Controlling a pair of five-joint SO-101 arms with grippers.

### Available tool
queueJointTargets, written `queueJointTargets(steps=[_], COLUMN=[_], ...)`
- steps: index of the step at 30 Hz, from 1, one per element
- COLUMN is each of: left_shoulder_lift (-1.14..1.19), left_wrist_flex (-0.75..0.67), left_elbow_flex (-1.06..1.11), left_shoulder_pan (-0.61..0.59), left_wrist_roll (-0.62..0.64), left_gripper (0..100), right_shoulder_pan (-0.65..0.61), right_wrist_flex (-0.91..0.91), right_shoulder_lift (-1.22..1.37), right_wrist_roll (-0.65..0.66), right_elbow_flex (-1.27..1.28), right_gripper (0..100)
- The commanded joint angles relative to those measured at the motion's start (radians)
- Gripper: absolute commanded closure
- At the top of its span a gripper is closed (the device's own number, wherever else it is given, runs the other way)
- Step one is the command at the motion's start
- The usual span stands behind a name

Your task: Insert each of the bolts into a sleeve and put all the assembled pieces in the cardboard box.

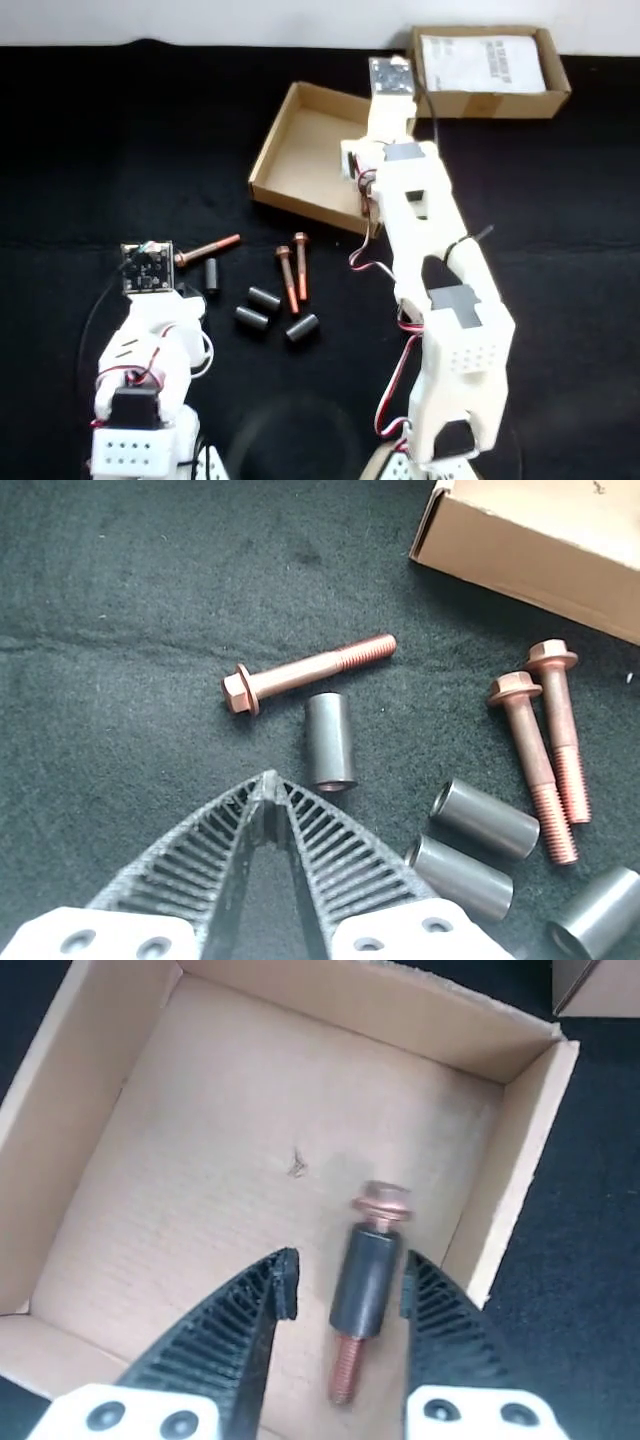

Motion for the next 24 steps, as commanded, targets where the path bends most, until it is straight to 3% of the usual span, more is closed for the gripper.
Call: queueJointTargets(steps=[1, 4, 7, 12, 24], left_shoulder_lift=[-0.008, -0.008, -0.008, -0.008, -0.008], left_wrist_flex=[0.002, 0.002, 0.002, 0.002, 0.002], left_elbow_flex=[0.019, 0.019, 0.019, 0.019, 0.019], left_shoulder_pan=[-0.008, -0.008, -0.008, -0.008, -0.008], left_wrist_roll=[0.005, 0.003, 0.002, 0.0, 0.0], left_gripper=[99, 99, 99, 99, 99], right_shoulder_pan=[-0.012, -0.022, -0.044, -0.087, -0.148], right_wrist_flex=[0.035, 0.134, 0.274, 0.384, 0.765], right_shoulder_lift=[-0.016, -0.019, -0.054, -0.177, -0.427], right_wrist_roll=[0.009, 0.005, -0.084, -0.189, -0.298], right_elbow_flex=[-0.077, -0.142, -0.216, -0.237, -0.236], right_gripper=[83.6, 83.6, 84.8, 99.1, 99.1])
